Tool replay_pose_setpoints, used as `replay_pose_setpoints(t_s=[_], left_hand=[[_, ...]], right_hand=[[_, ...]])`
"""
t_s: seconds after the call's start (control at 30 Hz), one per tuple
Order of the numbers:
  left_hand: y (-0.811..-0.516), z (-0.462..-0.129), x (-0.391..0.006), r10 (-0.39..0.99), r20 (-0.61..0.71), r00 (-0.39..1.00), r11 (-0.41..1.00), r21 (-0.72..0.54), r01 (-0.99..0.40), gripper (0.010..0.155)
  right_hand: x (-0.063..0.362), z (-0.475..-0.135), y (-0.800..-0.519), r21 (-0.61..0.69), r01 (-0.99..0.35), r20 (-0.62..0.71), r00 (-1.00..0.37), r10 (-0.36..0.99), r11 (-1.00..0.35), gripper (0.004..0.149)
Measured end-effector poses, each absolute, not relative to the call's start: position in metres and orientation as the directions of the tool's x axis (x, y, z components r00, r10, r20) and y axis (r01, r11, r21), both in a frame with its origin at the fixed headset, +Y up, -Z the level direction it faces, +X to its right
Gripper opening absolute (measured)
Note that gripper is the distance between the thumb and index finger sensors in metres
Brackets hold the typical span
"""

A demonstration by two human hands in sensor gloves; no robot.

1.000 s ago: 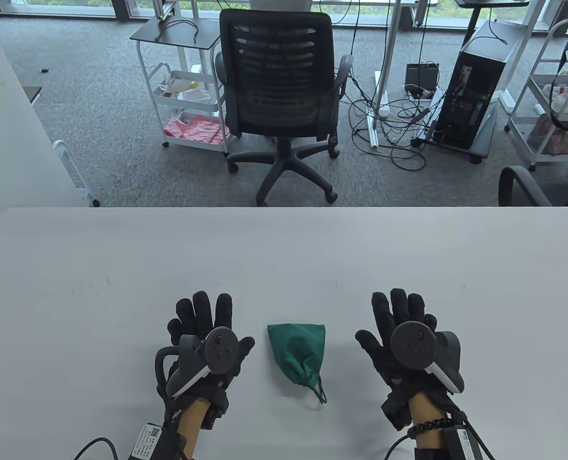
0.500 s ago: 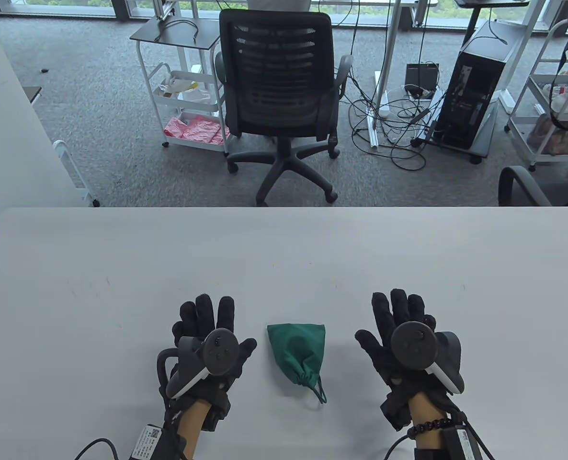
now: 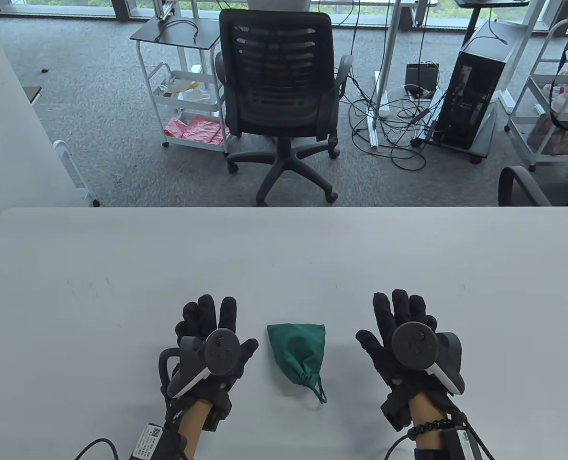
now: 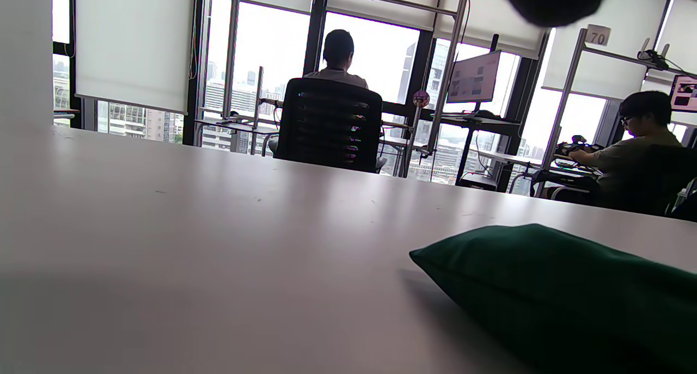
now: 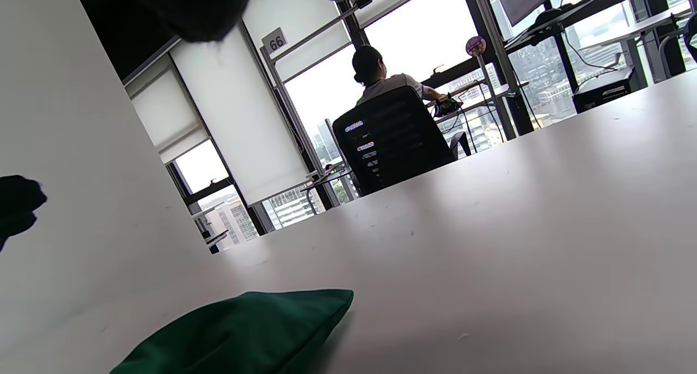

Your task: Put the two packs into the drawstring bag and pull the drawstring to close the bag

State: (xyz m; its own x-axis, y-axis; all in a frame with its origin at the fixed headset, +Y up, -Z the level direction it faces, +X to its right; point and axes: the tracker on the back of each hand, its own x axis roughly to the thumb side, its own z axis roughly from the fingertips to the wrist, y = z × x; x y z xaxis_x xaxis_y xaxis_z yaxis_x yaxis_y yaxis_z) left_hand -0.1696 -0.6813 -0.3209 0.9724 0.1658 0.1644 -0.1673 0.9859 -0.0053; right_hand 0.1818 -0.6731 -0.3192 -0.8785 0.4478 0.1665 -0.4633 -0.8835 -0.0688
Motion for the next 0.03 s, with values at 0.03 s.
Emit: replay_pose_setpoints(t_s=[0.03], left_hand=[[-0.6814, -0.3210, -0.1695, 0.168, 0.164, 0.972, 0.986, -0.006, -0.169, 0.085]], right_hand=[[0.1818, -0.3191, -0.6731, -0.068, -0.463, 0.166, -0.879, 0.448, -0.884, 0.078]])
